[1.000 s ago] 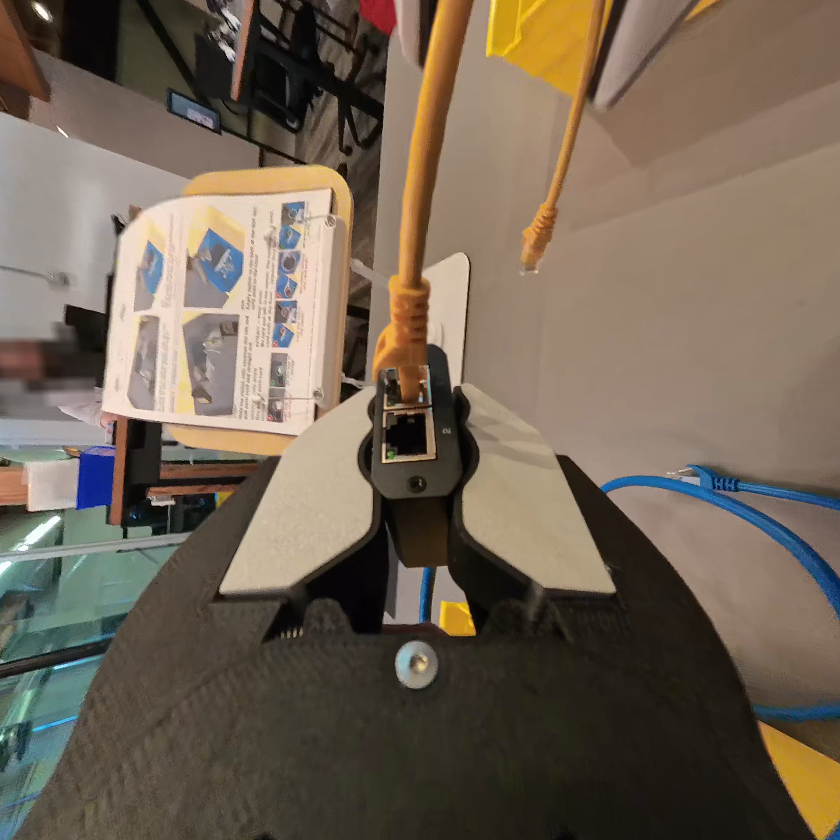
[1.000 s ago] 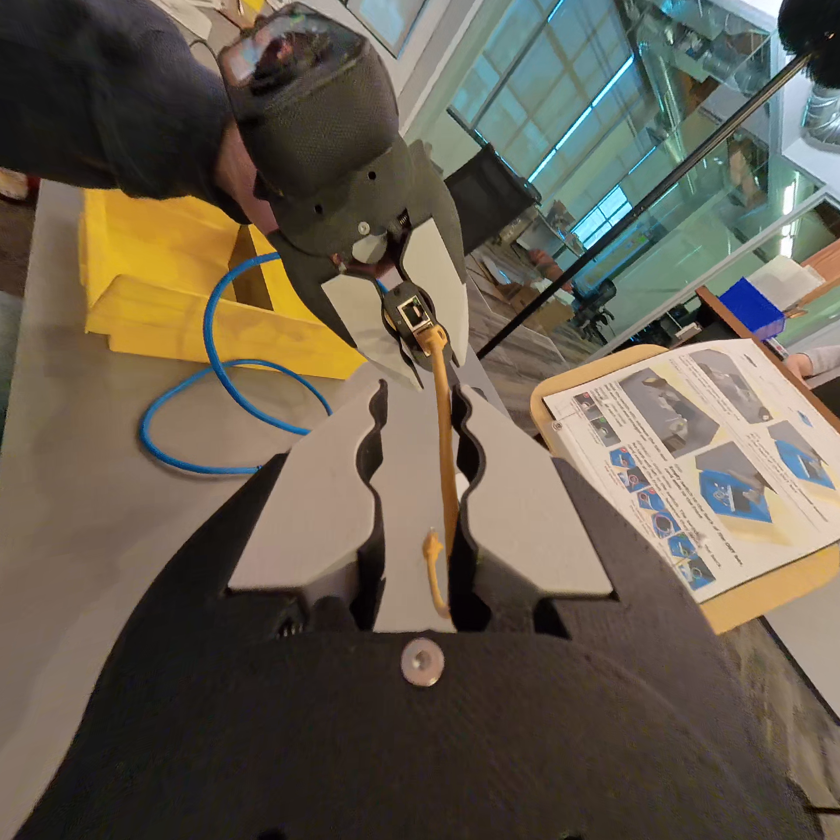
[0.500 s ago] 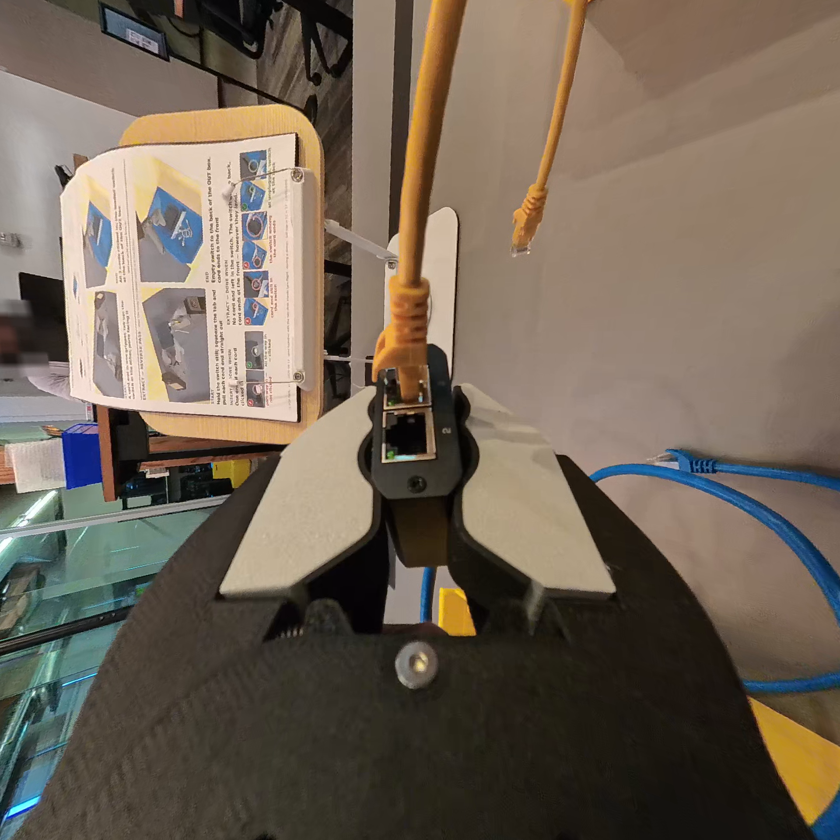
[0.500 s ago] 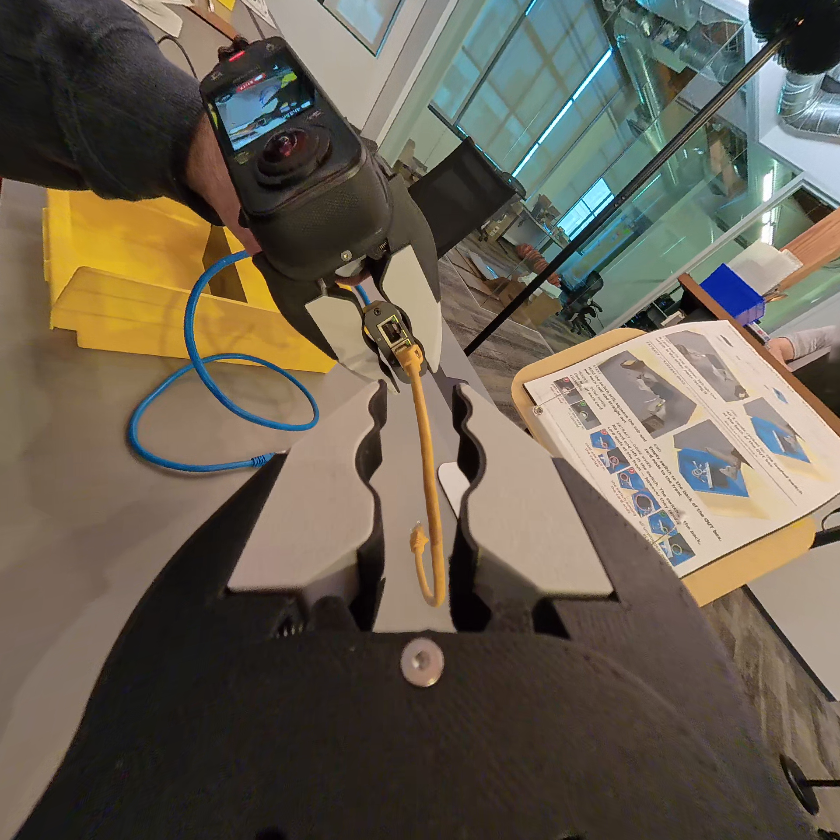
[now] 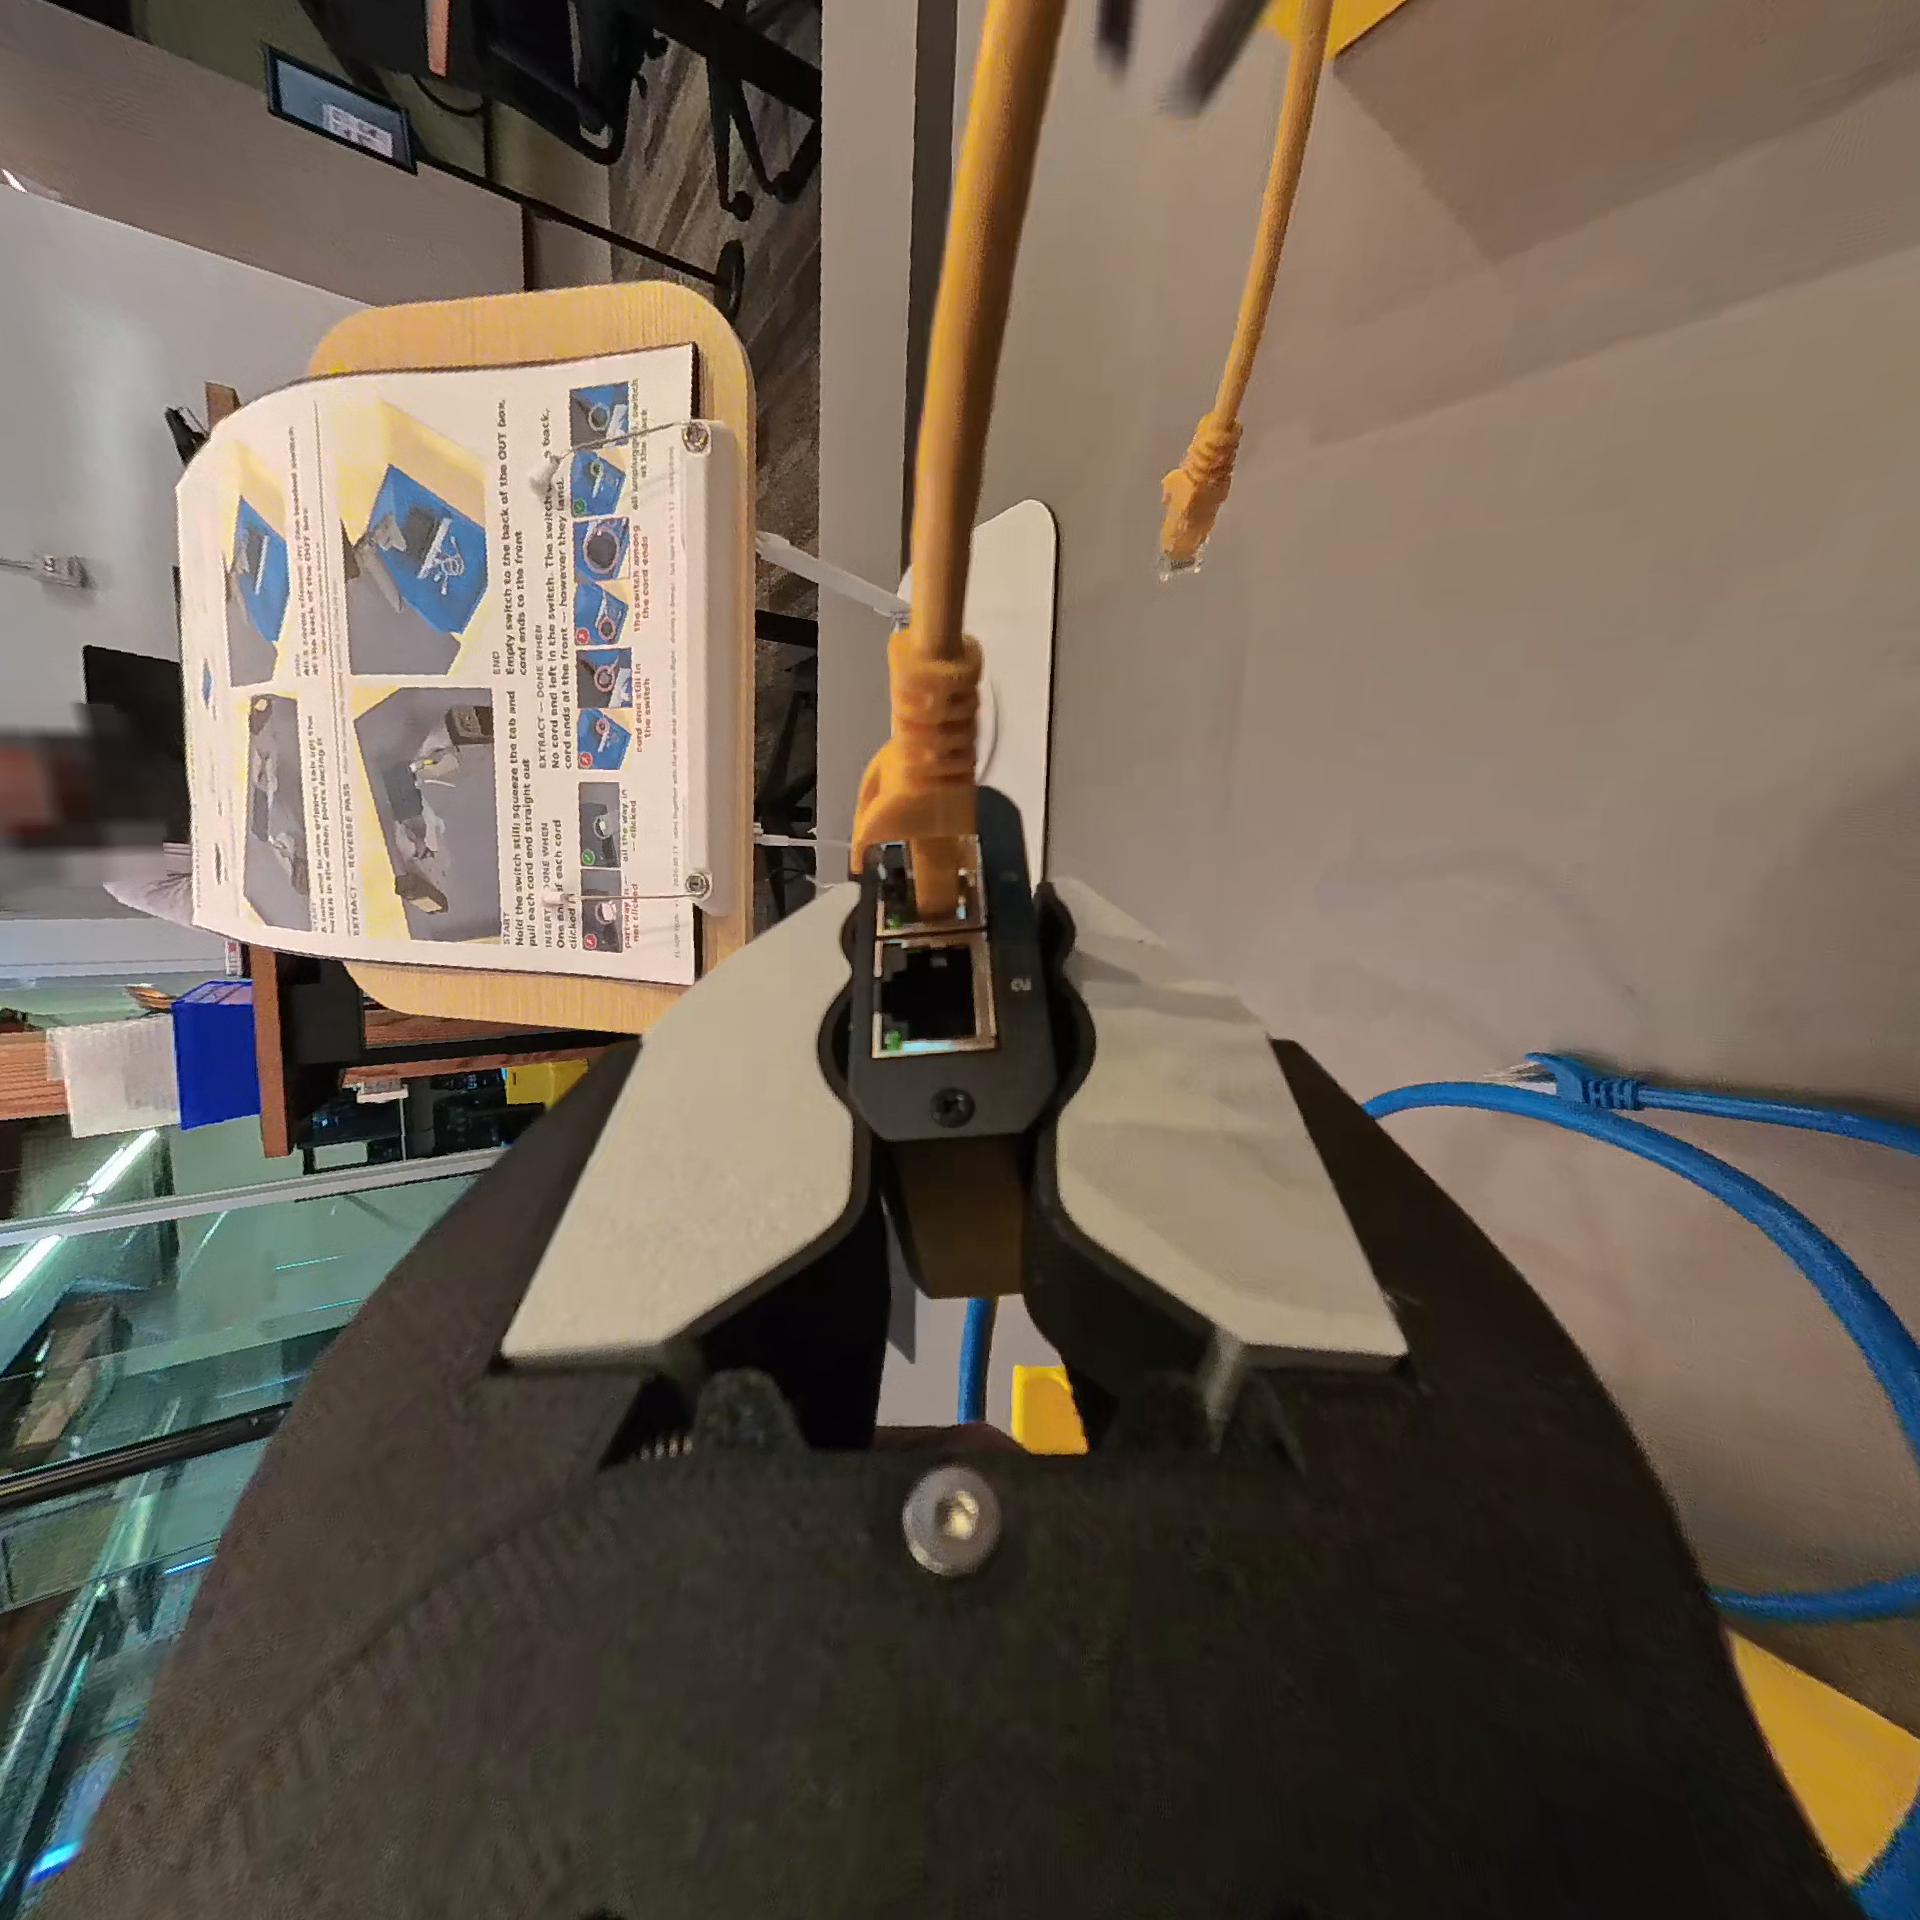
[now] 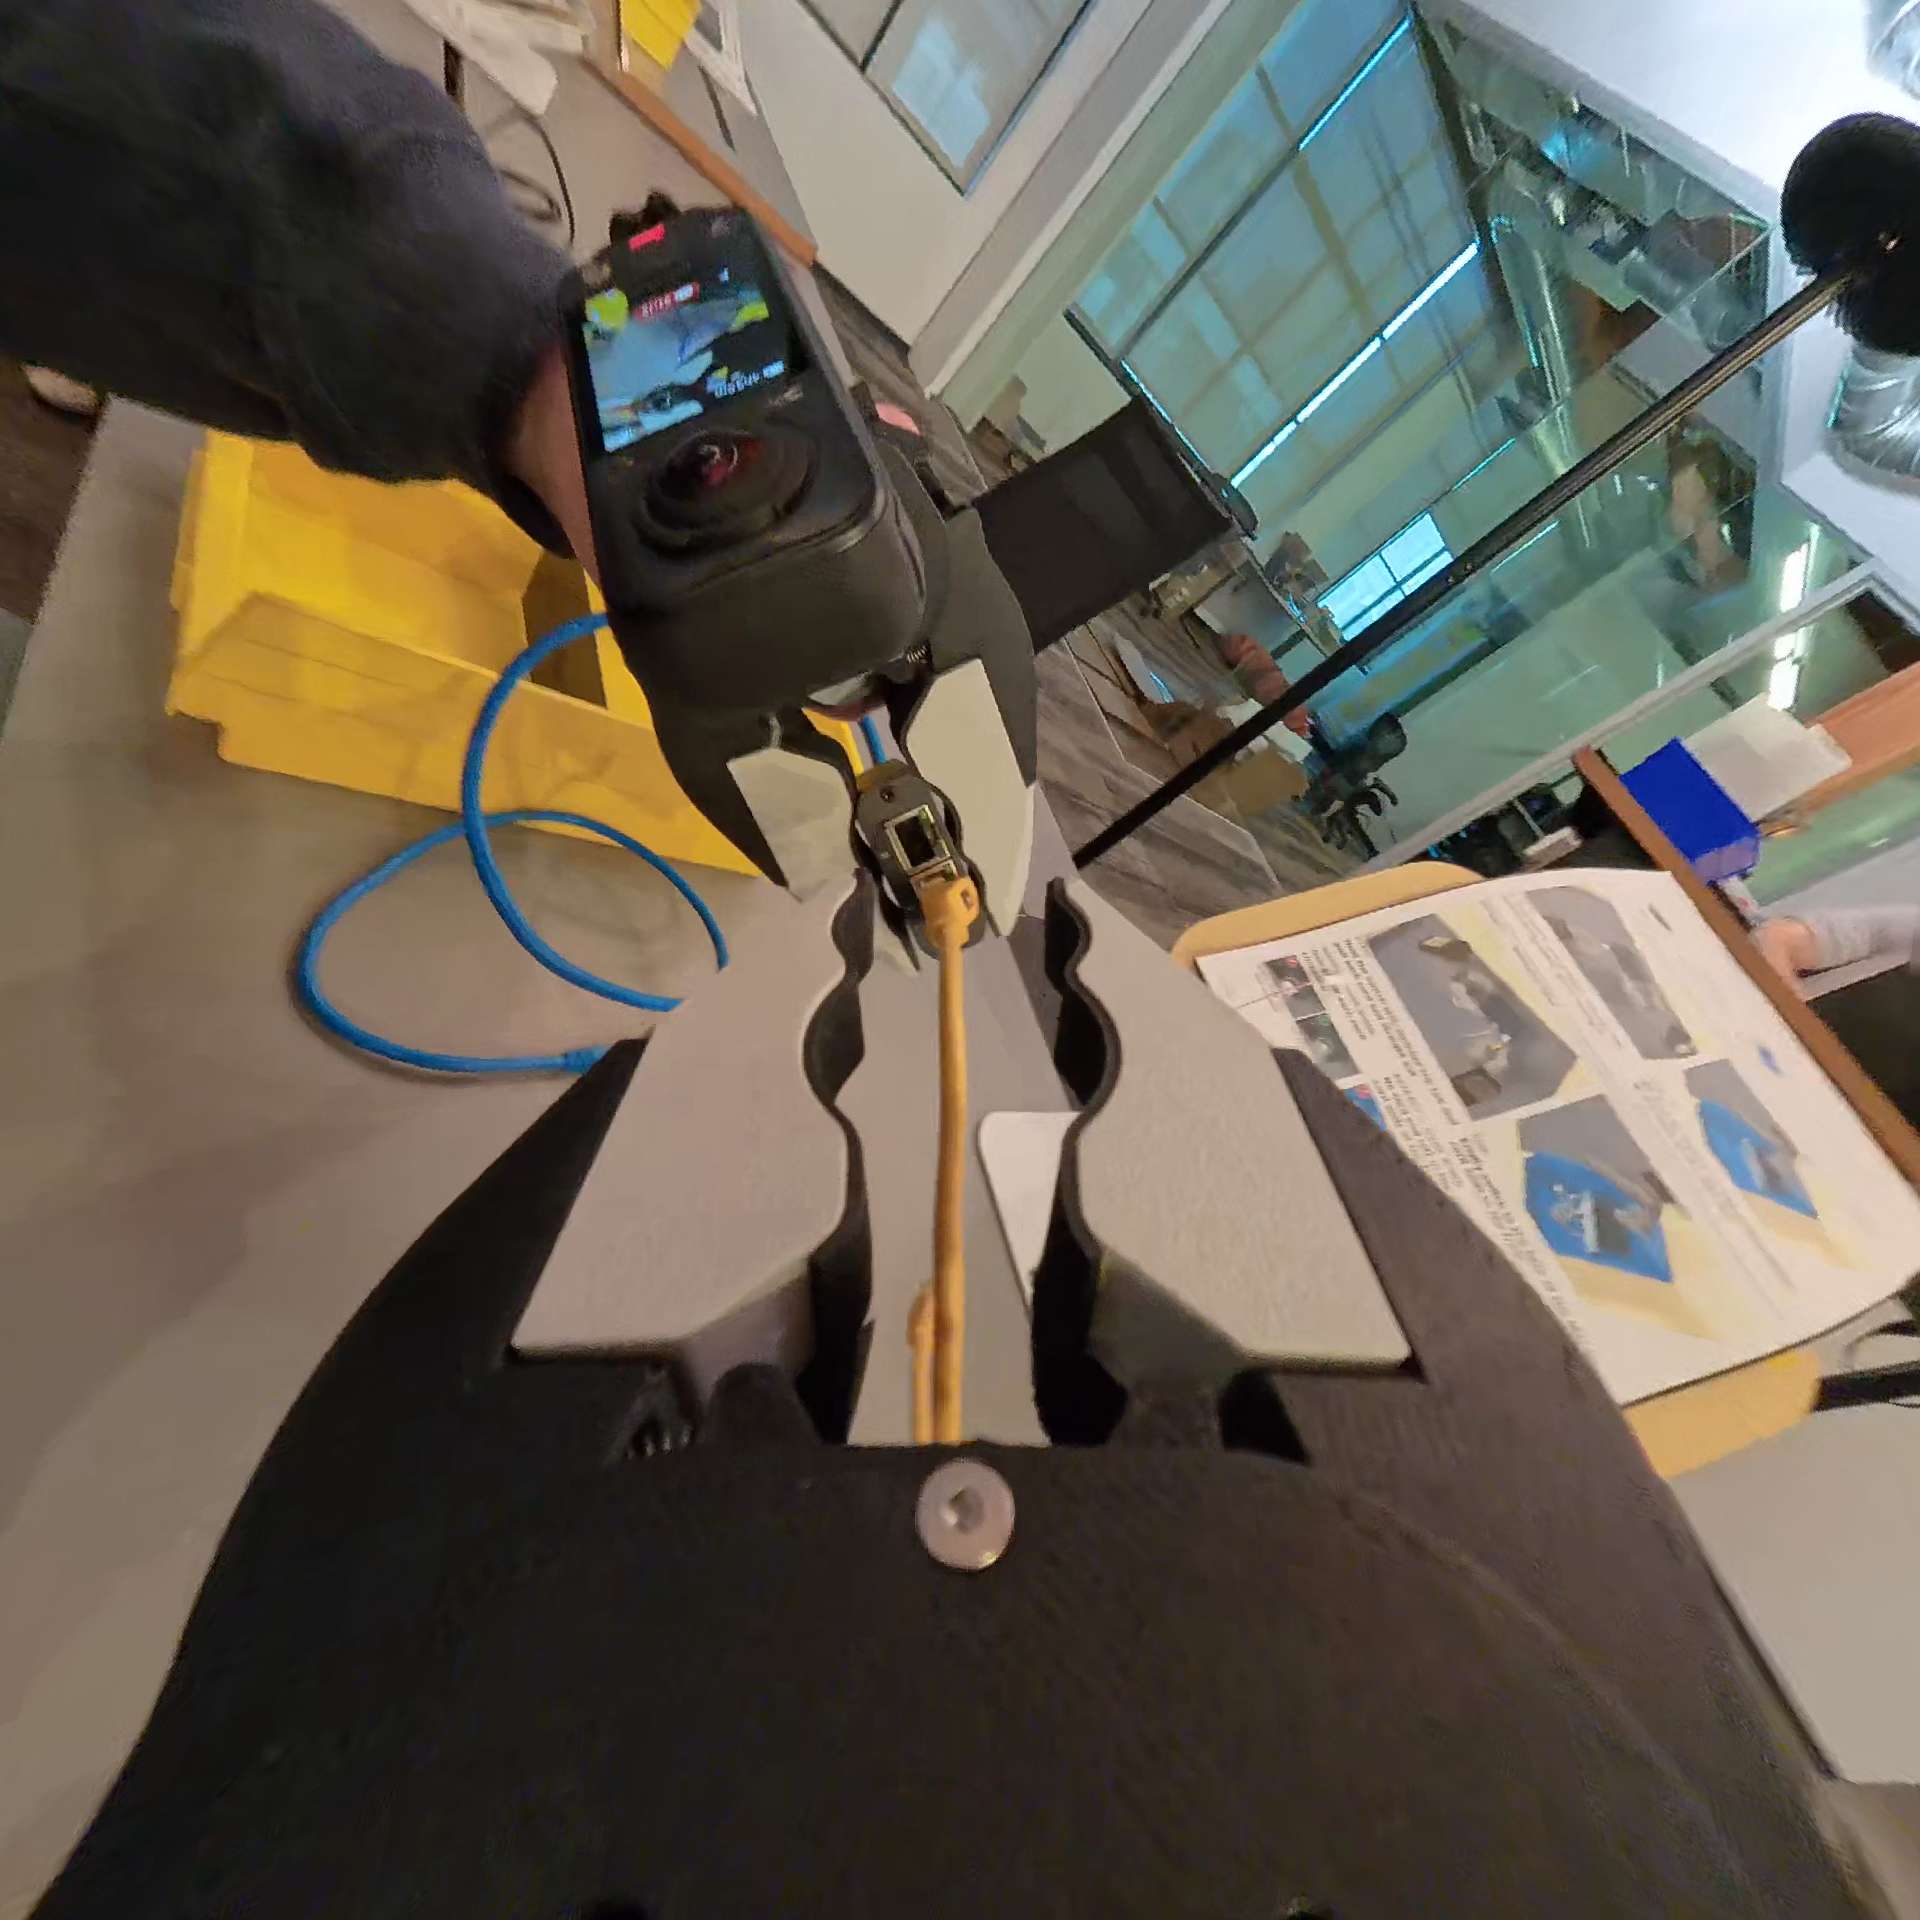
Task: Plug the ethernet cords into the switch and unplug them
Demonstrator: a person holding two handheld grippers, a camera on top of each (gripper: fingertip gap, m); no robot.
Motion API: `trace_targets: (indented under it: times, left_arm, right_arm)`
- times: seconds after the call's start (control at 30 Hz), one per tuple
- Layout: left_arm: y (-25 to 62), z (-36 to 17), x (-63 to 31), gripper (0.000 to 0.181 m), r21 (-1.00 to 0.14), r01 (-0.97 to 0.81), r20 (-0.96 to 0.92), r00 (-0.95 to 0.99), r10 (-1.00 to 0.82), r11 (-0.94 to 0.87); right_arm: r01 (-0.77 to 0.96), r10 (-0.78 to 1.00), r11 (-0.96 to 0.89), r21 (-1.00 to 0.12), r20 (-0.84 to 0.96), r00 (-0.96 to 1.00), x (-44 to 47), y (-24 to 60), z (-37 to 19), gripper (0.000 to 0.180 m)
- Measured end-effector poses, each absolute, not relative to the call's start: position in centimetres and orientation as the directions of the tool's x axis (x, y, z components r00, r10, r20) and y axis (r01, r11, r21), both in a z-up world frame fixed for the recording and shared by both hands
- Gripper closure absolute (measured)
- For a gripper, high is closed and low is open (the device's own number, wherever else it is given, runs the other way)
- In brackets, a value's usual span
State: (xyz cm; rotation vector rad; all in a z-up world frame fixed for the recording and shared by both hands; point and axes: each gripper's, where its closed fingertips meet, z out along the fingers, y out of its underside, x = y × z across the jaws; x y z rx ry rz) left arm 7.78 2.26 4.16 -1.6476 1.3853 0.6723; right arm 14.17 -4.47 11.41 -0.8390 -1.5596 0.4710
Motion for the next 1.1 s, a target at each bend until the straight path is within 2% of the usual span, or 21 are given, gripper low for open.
trace_targets:
  times: [0.3,0.43,0.53,0.67,0.87,0.97,1.1]
  left_arm:
    - [1.6,5.0,8.6,0.153,-0.270,-0.963,-0.835,0.227,-0.501,0.014]
    - [1.3,5.5,8.7,0.153,-0.270,-0.962,-0.839,0.218,-0.498,0.034]
    - [1.1,5.8,9.0,0.153,-0.282,-0.958,-0.836,0.221,-0.503,0.048]
    - [0.8,6.1,9.4,0.153,-0.286,-0.956,-0.836,0.218,-0.503,0.060]
    - [0.4,6.4,9.2,0.153,-0.314,-0.945,-0.829,0.228,-0.511,0.087]
    - [0.2,6.8,8.9,0.153,-0.340,-0.935,-0.821,0.244,-0.517,0.099]
    - [0.1,7.2,8.0,0.153,-0.348,-0.932,-0.821,0.252,-0.512,0.100]
  right_arm:
    - [0.283,0.644,0.756,-0.590,0.748,-0.163,12.3,-3.6,9.6,0.151]
    - [0.249,0.619,0.784,-0.569,0.752,-0.228,12.1,-3.8,9.5,0.150]
    - [0.213,0.630,0.776,-0.593,0.730,-0.264,11.8,-3.7,9.3,0.147]
    - [0.246,0.595,0.803,-0.543,0.753,-0.280,10.8,-3.1,8.2,0.152]
    - [0.149,0.624,0.780,-0.608,0.735,-0.266,11.3,-4.1,9.7,0.151]
    - [0.067,0.658,0.736,-0.673,0.691,-0.299,12.4,-5.5,11.3,0.150]
    - [-0.009,0.649,0.730,-0.684,0.697,-0.306,15.3,-7.4,15.0,0.146]
